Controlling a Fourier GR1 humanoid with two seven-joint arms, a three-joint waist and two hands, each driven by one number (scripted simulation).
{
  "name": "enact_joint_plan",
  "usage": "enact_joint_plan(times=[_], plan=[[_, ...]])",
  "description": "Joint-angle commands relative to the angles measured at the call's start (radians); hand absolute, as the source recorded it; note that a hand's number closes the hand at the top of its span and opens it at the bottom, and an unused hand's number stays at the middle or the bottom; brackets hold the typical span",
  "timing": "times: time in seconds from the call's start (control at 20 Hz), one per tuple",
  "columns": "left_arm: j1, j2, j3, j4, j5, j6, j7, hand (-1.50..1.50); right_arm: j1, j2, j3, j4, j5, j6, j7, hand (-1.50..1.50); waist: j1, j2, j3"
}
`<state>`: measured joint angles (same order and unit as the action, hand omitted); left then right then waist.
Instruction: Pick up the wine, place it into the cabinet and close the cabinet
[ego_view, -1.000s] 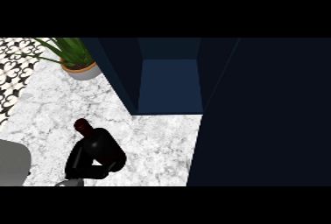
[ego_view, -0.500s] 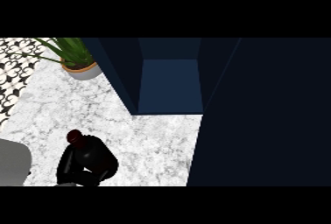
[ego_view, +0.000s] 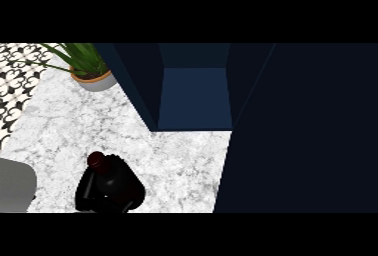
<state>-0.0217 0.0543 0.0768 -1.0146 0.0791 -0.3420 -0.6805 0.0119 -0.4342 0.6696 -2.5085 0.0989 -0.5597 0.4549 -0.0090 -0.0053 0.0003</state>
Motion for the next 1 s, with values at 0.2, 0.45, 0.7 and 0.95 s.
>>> enact_joint_plan(times=[0.2, 0.45, 0.7, 0.95], plan=[[0.11, -0.038, -0.087, -0.261, 0.026, 0.0, 0.132, 1.5, 0.098, -0.066, 0.018, -0.238, 0.052, 0.006, 0.047, -1.5, 0.0, -0.003, 0.0], [0.141, -0.053, -0.215, -0.401, 0.077, 0.088, 0.24, 1.5, 0.059, -0.058, -0.039, -0.2, 0.021, 0.001, 0.058, -1.5, 0.005, 0.0, 0.0], [0.143, -0.054, -0.378, -0.485, 0.078, 0.281, 0.27, 1.5, 0.05, -0.065, -0.057, -0.202, -0.023, 0.006, 0.052, -1.5, 0.001, -0.001, 0.0], [0.061, -0.054, -0.404, -0.477, 0.058, 0.423, 0.282, 1.5, 0.151, -0.095, 0.006, -0.242, 0.016, -0.004, -0.024, -1.5, -0.018, -0.003, 0.0]])
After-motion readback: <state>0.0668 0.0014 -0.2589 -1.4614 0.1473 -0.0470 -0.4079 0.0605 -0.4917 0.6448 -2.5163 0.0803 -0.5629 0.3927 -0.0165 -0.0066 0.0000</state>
